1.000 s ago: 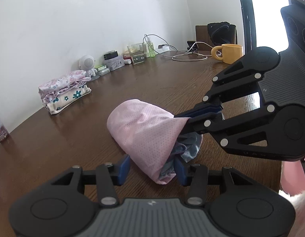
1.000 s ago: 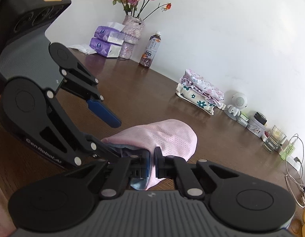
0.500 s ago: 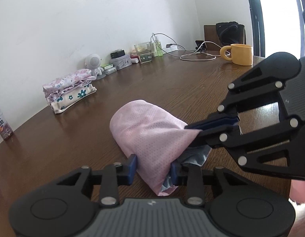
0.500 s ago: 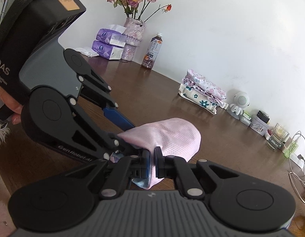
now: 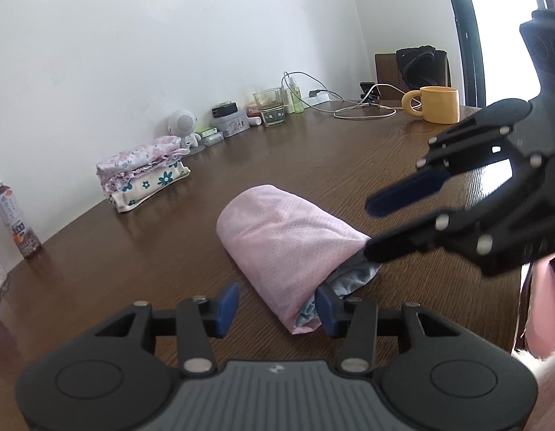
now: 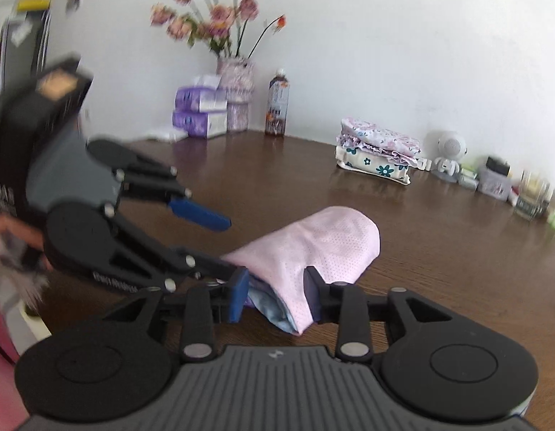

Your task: Fold clothes

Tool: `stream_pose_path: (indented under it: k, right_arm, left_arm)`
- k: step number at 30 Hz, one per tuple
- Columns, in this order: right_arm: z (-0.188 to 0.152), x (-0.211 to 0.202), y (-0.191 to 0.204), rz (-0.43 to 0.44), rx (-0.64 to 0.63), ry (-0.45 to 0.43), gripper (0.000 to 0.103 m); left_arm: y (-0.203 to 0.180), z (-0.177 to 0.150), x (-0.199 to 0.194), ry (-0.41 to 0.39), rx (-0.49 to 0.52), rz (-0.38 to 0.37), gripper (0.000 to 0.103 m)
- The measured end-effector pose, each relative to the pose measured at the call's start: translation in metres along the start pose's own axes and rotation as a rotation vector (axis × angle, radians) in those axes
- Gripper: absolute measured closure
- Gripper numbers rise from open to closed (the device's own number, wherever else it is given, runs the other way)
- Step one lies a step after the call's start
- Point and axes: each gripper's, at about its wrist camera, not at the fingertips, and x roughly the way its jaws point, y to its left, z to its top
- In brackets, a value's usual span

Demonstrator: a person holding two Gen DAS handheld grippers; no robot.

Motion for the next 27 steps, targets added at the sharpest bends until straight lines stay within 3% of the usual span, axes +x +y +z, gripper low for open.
stream_pose_path:
  k: [3,6,7,9,10,11,13,17,19,21,27]
  right_arm:
    - [-0.003,0.007,-0.009,-0.011,0.068,0.013,0.069]
    - [-0.006,0.014,-0.018,-0.022,0.131,0.034,0.069]
    - [-0.008,0.015,-0.019,-0.021,0.141,0.038,0.069]
    - [-0.011,0.013,-0.020,-0.008,0.150,0.036,0.069]
    - [-0.012,0.010,-0.021,0.005,0.156,0.027,0.068]
    - [-0.013,0.009,-0.021,0.004,0.149,0.032,0.068]
    - [-0.016,0.010,-0.019,-0.014,0.120,0.055,0.067]
    - [-0.021,0.016,-0.015,-0.023,0.091,0.094,0.068]
    - [-0.018,0.021,-0.012,0.003,0.103,0.094,0.080]
    - [-0.016,0.026,-0.009,0.029,0.114,0.093,0.086]
    - [-0.010,0.041,0.001,0.106,0.149,0.093,0.086]
  left_arm:
    - [-0.002,-0.002,0.005,0.019,0.003,0.006,0.059]
    - [-0.002,-0.004,0.008,0.040,-0.003,0.000,0.074]
    - [-0.002,-0.005,0.009,0.044,-0.006,-0.002,0.074]
    - [-0.001,-0.005,0.005,0.035,-0.023,-0.007,0.070]
    - [0.000,-0.005,0.003,0.032,-0.031,-0.009,0.060]
    - [0.000,-0.005,0.004,0.035,-0.032,-0.009,0.057]
    - [0.000,-0.005,0.005,0.042,-0.033,-0.010,0.057]
    - [0.001,-0.003,0.011,0.059,-0.058,-0.032,0.077]
    - [0.001,-0.002,0.011,0.052,-0.063,-0.036,0.086]
    - [0.004,-0.002,0.012,0.050,-0.061,-0.031,0.088]
    - [0.043,-0.003,0.021,0.065,-0.135,-0.007,0.089]
